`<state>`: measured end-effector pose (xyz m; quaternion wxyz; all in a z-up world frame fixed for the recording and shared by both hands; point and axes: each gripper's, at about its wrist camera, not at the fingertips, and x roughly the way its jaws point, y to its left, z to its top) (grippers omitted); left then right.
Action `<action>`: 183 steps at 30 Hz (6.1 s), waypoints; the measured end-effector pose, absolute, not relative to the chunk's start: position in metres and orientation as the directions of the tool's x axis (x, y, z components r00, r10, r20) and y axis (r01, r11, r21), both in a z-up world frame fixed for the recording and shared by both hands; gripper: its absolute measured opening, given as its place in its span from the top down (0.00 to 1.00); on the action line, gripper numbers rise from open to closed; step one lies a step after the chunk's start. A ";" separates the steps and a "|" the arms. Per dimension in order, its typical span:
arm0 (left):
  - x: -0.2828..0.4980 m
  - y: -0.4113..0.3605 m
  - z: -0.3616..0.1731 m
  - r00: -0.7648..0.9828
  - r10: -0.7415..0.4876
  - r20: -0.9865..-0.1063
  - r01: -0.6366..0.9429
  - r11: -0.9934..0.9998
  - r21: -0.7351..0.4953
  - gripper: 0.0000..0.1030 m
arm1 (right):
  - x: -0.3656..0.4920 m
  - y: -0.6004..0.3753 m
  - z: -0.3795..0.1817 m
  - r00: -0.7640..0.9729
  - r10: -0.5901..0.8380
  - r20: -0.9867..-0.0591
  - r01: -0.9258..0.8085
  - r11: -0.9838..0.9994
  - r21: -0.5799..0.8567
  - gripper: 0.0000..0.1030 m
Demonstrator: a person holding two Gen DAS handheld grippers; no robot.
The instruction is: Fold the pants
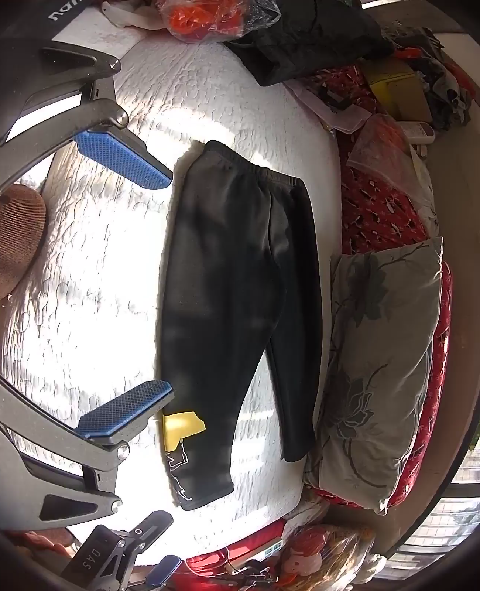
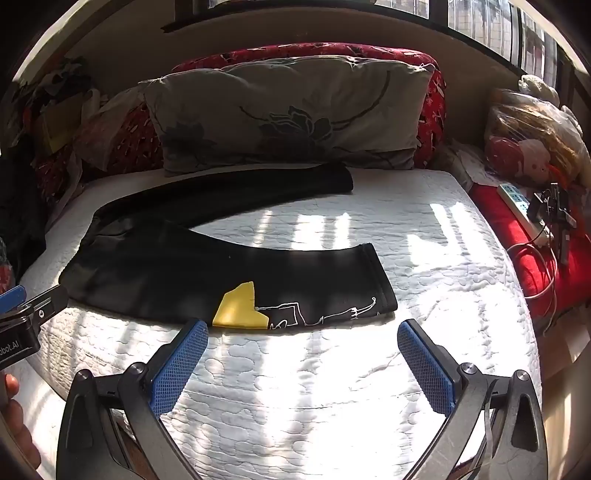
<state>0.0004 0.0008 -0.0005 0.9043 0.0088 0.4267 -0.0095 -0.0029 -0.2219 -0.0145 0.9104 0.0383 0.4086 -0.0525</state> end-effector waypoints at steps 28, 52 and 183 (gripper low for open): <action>0.003 0.018 -0.014 0.615 0.007 -0.788 -0.022 1.000 -0.007 0.00 | -0.005 -0.227 -0.018 0.657 -0.068 -0.751 0.140 0.990 0.032 0.00; -0.001 0.009 -0.009 0.637 0.004 -0.771 0.005 1.000 0.010 0.00 | -0.005 -0.228 -0.021 0.653 -0.065 -0.755 0.142 0.989 0.038 0.00; 0.435 0.193 -0.141 0.118 -0.249 -0.961 -0.170 0.949 -0.266 0.68 | 0.398 -0.394 -0.096 0.324 0.346 -0.880 -0.021 0.933 0.359 0.92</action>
